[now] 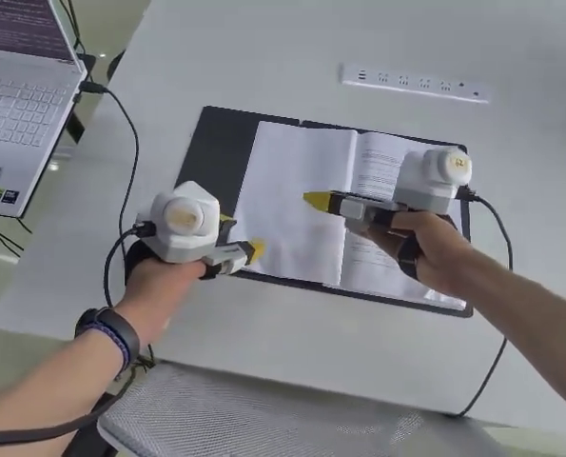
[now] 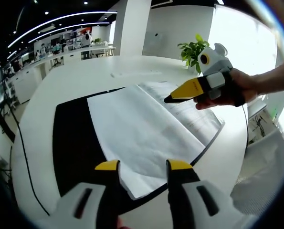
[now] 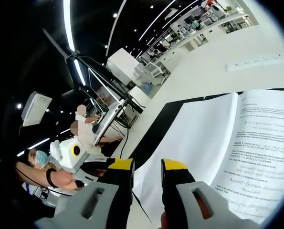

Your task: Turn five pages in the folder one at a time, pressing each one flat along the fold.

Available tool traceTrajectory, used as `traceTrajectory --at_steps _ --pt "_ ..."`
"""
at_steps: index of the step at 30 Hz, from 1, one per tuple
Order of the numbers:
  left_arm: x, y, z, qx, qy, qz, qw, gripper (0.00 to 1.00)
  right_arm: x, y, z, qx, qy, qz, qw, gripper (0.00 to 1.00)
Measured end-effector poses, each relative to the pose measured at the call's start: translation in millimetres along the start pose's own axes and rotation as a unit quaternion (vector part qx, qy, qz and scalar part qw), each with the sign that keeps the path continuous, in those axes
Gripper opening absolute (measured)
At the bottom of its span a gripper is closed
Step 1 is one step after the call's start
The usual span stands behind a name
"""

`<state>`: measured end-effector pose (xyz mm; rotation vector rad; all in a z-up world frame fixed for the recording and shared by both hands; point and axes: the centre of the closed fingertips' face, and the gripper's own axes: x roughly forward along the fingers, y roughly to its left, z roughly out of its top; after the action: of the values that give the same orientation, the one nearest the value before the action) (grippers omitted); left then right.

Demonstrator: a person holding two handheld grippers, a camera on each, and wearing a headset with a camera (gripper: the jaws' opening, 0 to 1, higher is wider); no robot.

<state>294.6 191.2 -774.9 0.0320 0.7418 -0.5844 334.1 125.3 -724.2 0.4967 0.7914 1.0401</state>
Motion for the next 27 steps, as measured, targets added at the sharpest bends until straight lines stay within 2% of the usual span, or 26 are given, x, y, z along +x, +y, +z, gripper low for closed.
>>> traceTrajectory --at_steps 5,10,12,14,16,20,23,27 --pt "7.3 -0.6 -12.5 -0.008 0.014 -0.002 0.9999 0.34 -6.6 -2.0 -1.2 0.001 -0.002 -0.004 1.0000 0.20" --pt "12.2 0.1 -23.5 -0.004 0.028 -0.001 0.9996 0.33 -9.1 -6.4 -1.2 0.002 -0.002 -0.006 1.0000 0.20" --pt "12.9 1.6 -25.7 0.001 0.027 0.004 0.9996 0.30 -9.6 -7.6 -3.1 0.002 0.001 -0.007 1.0000 0.20" --pt "14.9 4.6 -31.3 0.006 0.036 0.010 0.9993 0.28 -10.2 -8.8 -5.4 0.000 0.005 -0.007 1.0000 0.20" --pt "14.5 6.8 -29.9 0.015 0.028 0.018 0.9993 0.25 -10.7 -9.7 -6.7 -0.002 0.007 -0.007 0.9999 0.19" --pt "14.0 5.2 -31.8 0.039 0.032 0.023 0.9985 0.26 -12.5 -16.0 -8.4 -0.009 0.011 -0.012 0.9998 0.19" --pt "13.9 3.0 -32.3 0.039 0.030 0.019 0.9986 0.30 -13.8 -21.9 -6.9 -0.013 0.013 -0.015 0.9997 0.18" --pt "13.8 3.4 -32.1 0.039 0.027 0.023 0.9986 0.30 -16.3 -34.1 -2.9 -0.010 0.011 -0.021 0.9997 0.16"
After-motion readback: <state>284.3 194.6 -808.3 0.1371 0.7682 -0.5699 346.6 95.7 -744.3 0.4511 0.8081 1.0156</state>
